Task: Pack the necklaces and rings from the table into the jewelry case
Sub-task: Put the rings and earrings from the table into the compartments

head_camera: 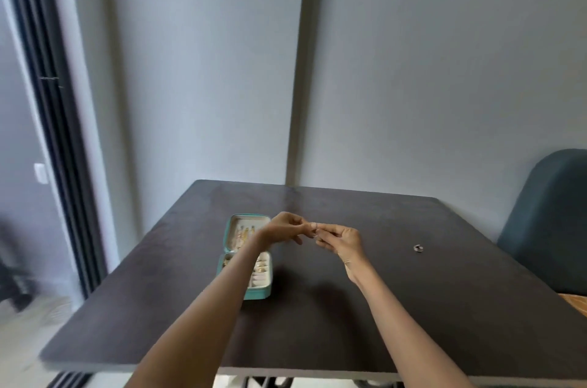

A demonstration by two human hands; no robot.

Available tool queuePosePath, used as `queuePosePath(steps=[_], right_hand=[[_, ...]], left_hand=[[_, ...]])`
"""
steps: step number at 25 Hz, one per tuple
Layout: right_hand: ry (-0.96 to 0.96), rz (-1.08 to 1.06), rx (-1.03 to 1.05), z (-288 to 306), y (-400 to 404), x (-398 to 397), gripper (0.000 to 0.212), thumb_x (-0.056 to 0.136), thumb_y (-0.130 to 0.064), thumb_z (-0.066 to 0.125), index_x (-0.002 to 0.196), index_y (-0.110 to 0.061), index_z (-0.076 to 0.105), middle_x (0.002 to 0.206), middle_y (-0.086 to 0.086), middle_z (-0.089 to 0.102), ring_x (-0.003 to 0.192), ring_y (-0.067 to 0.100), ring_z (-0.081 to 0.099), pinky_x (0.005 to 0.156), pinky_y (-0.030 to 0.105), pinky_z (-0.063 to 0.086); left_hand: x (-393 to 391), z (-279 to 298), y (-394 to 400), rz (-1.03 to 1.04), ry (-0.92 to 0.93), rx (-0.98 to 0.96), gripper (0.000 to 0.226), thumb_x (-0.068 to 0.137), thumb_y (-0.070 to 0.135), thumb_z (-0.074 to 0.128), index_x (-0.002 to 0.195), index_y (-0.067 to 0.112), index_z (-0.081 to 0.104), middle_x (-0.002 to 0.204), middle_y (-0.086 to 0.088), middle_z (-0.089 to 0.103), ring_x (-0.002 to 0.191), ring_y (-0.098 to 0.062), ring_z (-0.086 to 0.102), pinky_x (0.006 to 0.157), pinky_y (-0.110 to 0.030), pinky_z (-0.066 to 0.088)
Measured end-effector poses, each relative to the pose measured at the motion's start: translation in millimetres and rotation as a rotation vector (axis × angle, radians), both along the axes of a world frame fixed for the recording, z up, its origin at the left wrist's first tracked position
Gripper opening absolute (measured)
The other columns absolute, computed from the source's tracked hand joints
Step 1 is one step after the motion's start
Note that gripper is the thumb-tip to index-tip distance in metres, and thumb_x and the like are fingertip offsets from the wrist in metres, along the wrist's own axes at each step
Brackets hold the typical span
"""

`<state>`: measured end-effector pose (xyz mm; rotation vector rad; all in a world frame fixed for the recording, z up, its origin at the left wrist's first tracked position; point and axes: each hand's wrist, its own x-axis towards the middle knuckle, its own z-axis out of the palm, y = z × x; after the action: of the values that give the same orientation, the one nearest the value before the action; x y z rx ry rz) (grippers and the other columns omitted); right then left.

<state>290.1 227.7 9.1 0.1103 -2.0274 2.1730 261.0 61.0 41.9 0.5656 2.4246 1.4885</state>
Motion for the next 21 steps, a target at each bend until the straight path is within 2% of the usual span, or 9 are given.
queuePosePath(steps=[3, 5, 8, 9, 11, 13, 16, 21], right_hand=[[0.038, 0.048, 0.137, -5, -36, 1, 0.021, 0.08, -0.001, 0.069, 0.101, 0.004, 0.069, 0.09, 0.012, 0.07, 0.065, 0.005, 0.067, 0.067, 0.016, 0.056], [0.053, 0.124, 0.313, -10, -60, 4, 0.021, 0.078, -0.003, 0.072, 0.099, 0.001, 0.071, 0.083, 0.008, 0.071, 0.062, 0.003, 0.065, 0.066, 0.015, 0.055], [0.079, 0.205, 0.483, -21, -82, 9, 0.018, 0.076, -0.004, 0.075, 0.094, -0.005, 0.074, 0.071, -0.008, 0.07, 0.06, -0.003, 0.063, 0.065, 0.013, 0.052], [0.092, 0.207, 0.51, -24, -84, 9, 0.018, 0.075, -0.006, 0.076, 0.092, -0.009, 0.075, 0.071, -0.01, 0.07, 0.062, -0.005, 0.063, 0.067, 0.014, 0.052], [0.138, 0.196, 0.566, -25, -83, 11, 0.018, 0.073, -0.01, 0.078, 0.09, -0.013, 0.076, 0.08, -0.002, 0.074, 0.068, -0.006, 0.063, 0.076, 0.017, 0.053], [0.173, 0.198, 0.606, -24, -79, 15, 0.02, 0.072, -0.012, 0.079, 0.091, -0.012, 0.076, 0.088, 0.004, 0.075, 0.072, -0.008, 0.063, 0.08, 0.016, 0.051], [0.191, 0.214, 0.633, -22, -76, 20, 0.019, 0.072, -0.013, 0.079, 0.09, -0.013, 0.076, 0.089, 0.003, 0.075, 0.074, -0.007, 0.064, 0.079, 0.016, 0.051], [0.255, 0.195, 0.751, -25, -85, 25, 0.018, 0.072, -0.015, 0.079, 0.09, -0.014, 0.077, 0.092, 0.001, 0.074, 0.072, -0.009, 0.061, 0.074, 0.009, 0.048]], left_hand=[[1, 4, -44, -0.021, 0.081, -0.19, 0.023, 0.088, 0.026, 0.065, 0.101, 0.007, 0.067, 0.083, 0.004, 0.065, 0.068, -0.001, 0.057, 0.056, -0.006, 0.042], [2, 2, -74, -0.011, 0.092, -0.307, 0.028, 0.084, 0.015, 0.069, 0.11, 0.004, 0.065, 0.097, -0.003, 0.063, 0.079, -0.005, 0.058, 0.061, -0.007, 0.046], [4, -6, -95, -0.003, 0.069, -0.477, 0.041, 0.078, 0.005, 0.073, 0.117, 0.006, 0.061, 0.113, -0.006, 0.059, 0.1, -0.014, 0.054, 0.077, -0.014, 0.047], [5, -7, -95, -0.011, 0.071, -0.535, 0.045, 0.077, 0.007, 0.074, 0.12, 0.009, 0.059, 0.12, -0.006, 0.058, 0.105, -0.015, 0.053, 0.084, -0.019, 0.046], [8, -8, -93, -0.008, 0.085, -0.642, 0.053, 0.076, 0.016, 0.075, 0.125, 0.018, 0.055, 0.13, -0.002, 0.051, 0.116, -0.017, 0.049, 0.098, -0.027, 0.042], [9, -6, -91, 0.015, 0.162, -0.769, 0.058, 0.073, 0.028, 0.077, 0.125, 0.027, 0.052, 0.131, 0.001, 0.047, 0.123, -0.018, 0.041, 0.106, -0.033, 0.034], [9, -2, -88, 0.003, 0.246, -0.903, 0.06, 0.071, 0.04, 0.076, 0.124, 0.032, 0.048, 0.128, -0.001, 0.042, 0.128, -0.02, 0.031, 0.11, -0.039, 0.022], [9, -3, -84, -0.037, 0.286, -0.988, 0.065, 0.07, 0.04, 0.077, 0.126, 0.032, 0.044, 0.126, -0.001, 0.041, 0.127, -0.021, 0.029, 0.111, -0.04, 0.022]])
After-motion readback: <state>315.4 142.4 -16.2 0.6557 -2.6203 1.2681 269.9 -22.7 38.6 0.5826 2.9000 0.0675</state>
